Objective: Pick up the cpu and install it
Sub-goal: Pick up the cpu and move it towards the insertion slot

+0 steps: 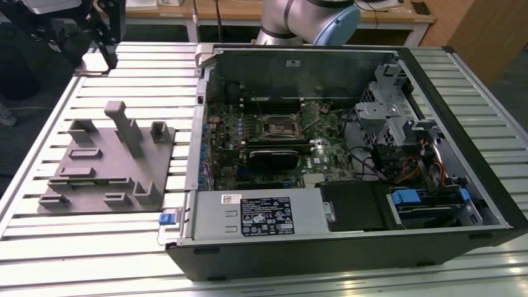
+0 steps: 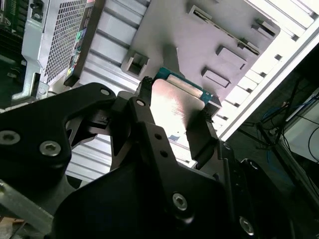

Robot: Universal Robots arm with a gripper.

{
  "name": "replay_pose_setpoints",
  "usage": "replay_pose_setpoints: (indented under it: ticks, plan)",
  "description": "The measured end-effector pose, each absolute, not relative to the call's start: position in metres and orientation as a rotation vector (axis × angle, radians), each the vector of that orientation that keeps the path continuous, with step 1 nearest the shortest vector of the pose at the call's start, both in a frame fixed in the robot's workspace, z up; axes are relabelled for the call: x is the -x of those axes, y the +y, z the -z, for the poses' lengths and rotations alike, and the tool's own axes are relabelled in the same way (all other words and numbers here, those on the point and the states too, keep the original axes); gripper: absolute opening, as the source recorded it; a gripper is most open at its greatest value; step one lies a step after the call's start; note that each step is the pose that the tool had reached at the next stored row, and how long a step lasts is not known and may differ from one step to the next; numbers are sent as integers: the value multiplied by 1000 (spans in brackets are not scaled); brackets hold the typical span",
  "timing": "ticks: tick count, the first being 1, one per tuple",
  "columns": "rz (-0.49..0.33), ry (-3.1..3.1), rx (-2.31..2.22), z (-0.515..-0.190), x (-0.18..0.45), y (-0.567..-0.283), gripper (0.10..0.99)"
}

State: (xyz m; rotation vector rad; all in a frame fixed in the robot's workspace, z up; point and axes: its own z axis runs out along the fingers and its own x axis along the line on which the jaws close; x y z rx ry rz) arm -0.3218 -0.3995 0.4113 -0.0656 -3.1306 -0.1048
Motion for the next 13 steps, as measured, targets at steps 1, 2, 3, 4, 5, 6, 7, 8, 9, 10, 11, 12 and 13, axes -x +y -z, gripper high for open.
replay_pose_setpoints:
  ticks: [1, 2, 3, 4, 5, 6, 7, 8, 9, 10, 11, 12, 13]
  plan:
    - [105, -3131, 66, -411, 319, -400, 529]
    - [105, -3131, 66, -411, 316, -400, 529]
    - [105, -3131, 66, -411, 313, -400, 529]
    - [105, -3131, 66, -411, 309, -400, 529]
    - [105, -3131, 66, -411, 305, -400, 529]
    - [105, -3131, 65, -411, 301, -400, 529]
    - [105, -3131, 65, -411, 296, -400, 529]
    - [106, -3131, 66, -411, 292, -400, 529]
    - [107, -3131, 66, -411, 287, -400, 529]
    - [107, -3131, 66, -411, 283, -400, 529]
    - [107, -3130, 66, -411, 279, -400, 529]
    - [108, -3131, 66, -410, 274, -400, 529]
    - [108, -3130, 65, -410, 270, -400, 529]
